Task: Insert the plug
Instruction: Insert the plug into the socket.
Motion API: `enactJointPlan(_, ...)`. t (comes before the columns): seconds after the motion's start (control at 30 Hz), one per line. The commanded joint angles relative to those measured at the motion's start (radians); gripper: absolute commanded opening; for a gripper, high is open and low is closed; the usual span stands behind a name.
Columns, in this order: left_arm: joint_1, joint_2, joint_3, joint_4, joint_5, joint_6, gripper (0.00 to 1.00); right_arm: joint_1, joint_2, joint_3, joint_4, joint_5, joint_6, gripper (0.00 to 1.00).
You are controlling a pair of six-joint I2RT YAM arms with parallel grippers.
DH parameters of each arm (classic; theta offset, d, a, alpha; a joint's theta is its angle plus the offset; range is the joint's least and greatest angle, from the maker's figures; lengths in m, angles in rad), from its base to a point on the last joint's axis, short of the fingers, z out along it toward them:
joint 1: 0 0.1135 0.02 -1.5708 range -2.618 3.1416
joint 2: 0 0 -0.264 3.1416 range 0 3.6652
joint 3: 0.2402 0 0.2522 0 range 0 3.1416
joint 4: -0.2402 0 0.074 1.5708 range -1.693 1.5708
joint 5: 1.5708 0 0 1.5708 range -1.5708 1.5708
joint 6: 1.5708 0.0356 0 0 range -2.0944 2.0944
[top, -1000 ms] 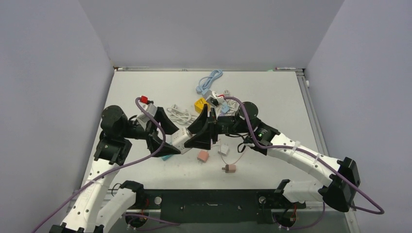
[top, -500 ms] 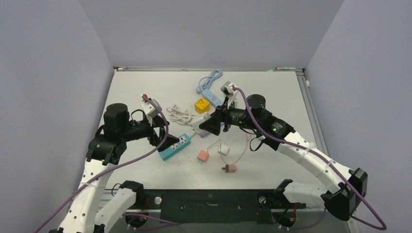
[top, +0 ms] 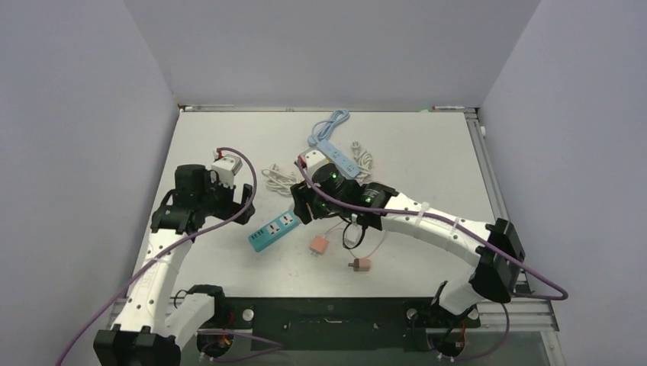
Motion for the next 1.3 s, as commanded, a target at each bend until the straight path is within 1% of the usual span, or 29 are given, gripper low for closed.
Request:
enactJointPlan(0.0,0.032,0.125,0.018,0.024,-0.097,0.000,0.96,0.062,0.068,0.091,-0.004,0.195,-0.007,0.05)
enactJointPlan(0.1,0.031,0.211,0.030,0.019,-0.110,0.040,0.96,0.070,0.126,0.110,0.012,0.212,-0.017,0.05)
enactJointPlan(0.2,0.035,0.251,0.037,0.023,-0.132,0.098,0.96,0.071,0.175,0.127,0.027,0.220,-0.039,0.05)
enactJointPlan(0.33,0.073,0.240,-0.001,0.051,-0.081,0.189,0.96,0.071,0.257,0.173,0.027,0.202,-0.062,0.05)
enactJointPlan(0.47,0.090,0.245,-0.051,0.058,-0.039,0.234,0.96,0.072,0.320,0.223,0.015,0.182,-0.072,0.05)
enactJointPlan(0.6,0.120,0.248,-0.097,0.070,-0.029,0.280,0.96,0.071,0.350,0.241,0.024,0.177,-0.087,0.05)
enactJointPlan(0.7,0.130,0.246,-0.143,0.106,-0.053,0.346,0.96,0.070,0.371,0.256,0.016,0.172,-0.097,0.05)
enactJointPlan(0.77,0.161,0.253,-0.159,0.124,-0.062,0.381,0.96,0.069,0.388,0.267,0.010,0.171,-0.102,0.05)
enactJointPlan(0.87,0.214,0.281,-0.137,0.092,-0.015,0.386,0.96,0.069,0.406,0.280,0.003,0.166,-0.108,0.05)
enactJointPlan(0.93,0.230,0.294,-0.122,0.067,0.005,0.383,0.96,0.070,0.415,0.287,0.003,0.159,-0.110,0.05)
enactJointPlan(1.27,0.234,0.251,-0.140,0.049,0.071,0.399,0.96,0.069,0.437,0.310,-0.026,0.133,-0.106,0.05)
